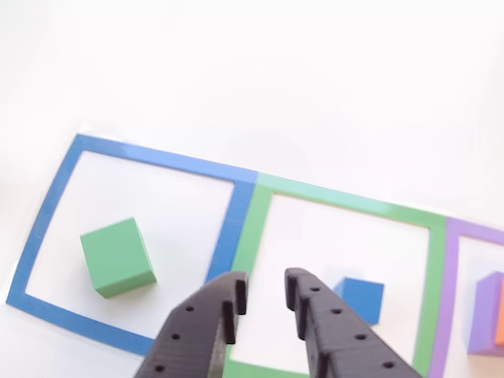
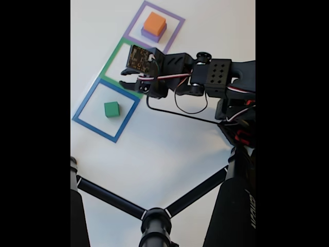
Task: Tower of hanoi
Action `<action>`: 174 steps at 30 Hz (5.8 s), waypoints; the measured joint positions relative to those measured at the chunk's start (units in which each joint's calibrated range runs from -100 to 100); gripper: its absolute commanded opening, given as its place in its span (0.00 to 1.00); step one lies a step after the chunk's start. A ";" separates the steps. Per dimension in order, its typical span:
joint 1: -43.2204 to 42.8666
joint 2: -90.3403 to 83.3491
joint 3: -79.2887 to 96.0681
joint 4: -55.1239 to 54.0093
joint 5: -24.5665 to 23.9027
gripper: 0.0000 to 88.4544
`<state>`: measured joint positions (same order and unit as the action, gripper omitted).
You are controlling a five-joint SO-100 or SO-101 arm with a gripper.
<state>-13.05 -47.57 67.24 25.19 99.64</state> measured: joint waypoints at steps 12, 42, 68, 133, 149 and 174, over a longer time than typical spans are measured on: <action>15.33 -11.99 -26.91 44.10 0.36 0.00; 23.76 -15.03 2.48 13.38 0.18 0.35; 22.00 23.22 22.40 -56.67 0.18 0.38; 18.26 68.97 10.00 -89.56 0.00 0.04; 17.32 18.66 2.83 -29.67 0.00 0.03; -1.87 -1.69 -47.54 49.25 0.36 0.02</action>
<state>-14.92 -49.26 19.70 74.45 100.00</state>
